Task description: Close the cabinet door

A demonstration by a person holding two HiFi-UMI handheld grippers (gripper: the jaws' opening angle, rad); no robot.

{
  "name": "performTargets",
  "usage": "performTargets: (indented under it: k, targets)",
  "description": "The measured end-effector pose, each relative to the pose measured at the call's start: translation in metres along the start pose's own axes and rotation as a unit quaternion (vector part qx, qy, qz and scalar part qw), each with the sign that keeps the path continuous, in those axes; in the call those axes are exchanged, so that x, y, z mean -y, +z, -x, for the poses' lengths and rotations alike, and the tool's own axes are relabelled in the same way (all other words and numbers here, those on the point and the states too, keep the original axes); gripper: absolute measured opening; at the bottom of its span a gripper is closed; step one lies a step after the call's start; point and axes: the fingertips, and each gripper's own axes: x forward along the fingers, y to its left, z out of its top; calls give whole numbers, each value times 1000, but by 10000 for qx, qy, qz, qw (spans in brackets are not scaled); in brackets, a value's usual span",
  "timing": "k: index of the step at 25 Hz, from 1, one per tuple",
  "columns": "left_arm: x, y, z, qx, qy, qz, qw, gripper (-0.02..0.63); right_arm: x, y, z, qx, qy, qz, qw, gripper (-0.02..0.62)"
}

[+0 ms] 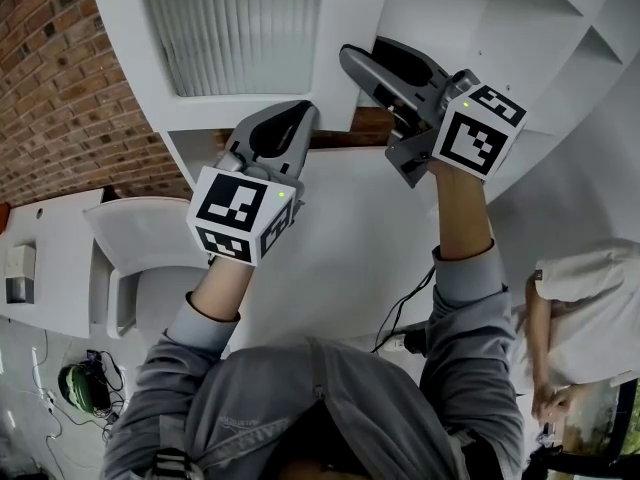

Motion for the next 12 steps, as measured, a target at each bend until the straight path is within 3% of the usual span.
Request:
performTargets:
  k: [6,12]
  targets:
    - [-4,-2,-5,-34,110,-81,9999,6,7,-2,4,-48,-316,341,9989,136]
    - [-9,-2,-9,-61,186,-29,9998,6,16,-4,6,-44,-501,307,9983,135]
